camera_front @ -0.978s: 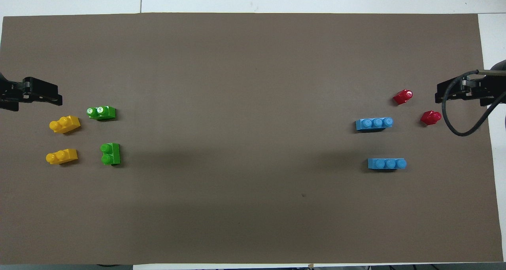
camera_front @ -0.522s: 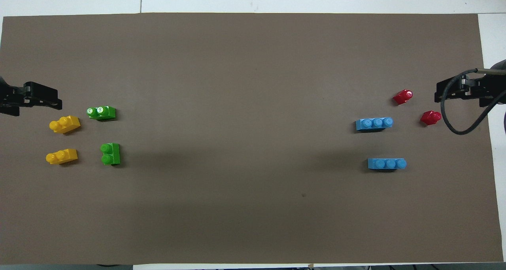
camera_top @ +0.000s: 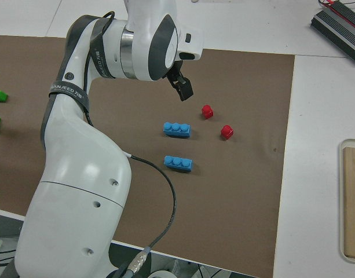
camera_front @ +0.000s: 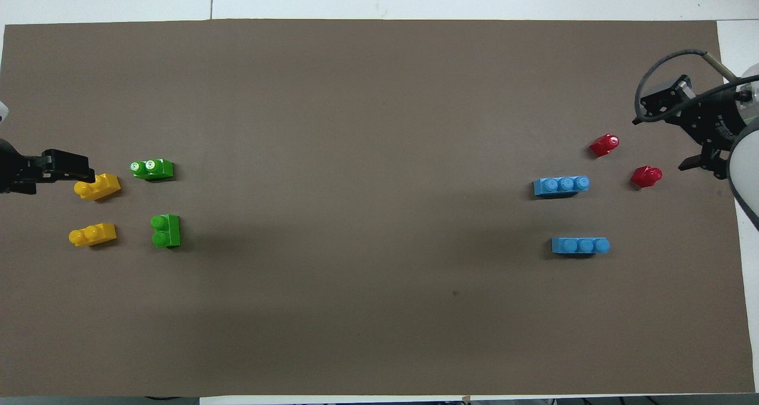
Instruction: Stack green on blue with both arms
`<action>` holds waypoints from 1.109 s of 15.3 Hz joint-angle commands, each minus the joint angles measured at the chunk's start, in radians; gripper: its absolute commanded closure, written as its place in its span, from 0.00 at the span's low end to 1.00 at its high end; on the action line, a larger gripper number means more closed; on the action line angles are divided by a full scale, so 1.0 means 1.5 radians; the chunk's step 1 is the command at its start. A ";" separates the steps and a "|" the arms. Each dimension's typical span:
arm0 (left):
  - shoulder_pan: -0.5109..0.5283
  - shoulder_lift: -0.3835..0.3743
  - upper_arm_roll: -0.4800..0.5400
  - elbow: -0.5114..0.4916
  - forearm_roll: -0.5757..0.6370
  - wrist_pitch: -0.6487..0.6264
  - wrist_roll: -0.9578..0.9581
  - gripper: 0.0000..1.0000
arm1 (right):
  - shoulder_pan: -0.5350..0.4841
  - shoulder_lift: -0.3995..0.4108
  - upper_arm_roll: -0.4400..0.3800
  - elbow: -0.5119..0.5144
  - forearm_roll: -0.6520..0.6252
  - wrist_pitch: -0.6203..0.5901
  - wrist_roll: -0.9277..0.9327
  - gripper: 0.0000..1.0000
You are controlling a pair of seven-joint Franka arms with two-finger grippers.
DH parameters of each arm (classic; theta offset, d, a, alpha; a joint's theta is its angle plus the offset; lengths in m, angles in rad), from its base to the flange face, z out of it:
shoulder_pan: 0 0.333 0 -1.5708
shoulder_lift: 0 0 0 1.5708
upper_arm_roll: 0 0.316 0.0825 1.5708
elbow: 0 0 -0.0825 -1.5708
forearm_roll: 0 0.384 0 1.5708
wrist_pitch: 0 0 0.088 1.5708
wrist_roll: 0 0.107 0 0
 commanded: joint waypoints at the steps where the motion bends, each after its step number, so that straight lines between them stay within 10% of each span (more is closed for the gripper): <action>1: -0.004 -0.020 -0.002 -0.081 0.001 0.068 0.013 0.00 | -0.018 0.027 0.004 -0.006 0.071 0.031 0.111 0.02; 17: -0.054 0.009 -0.004 -0.244 0.001 0.241 -0.015 0.06 | -0.049 0.084 0.005 -0.172 0.159 0.223 0.129 0.02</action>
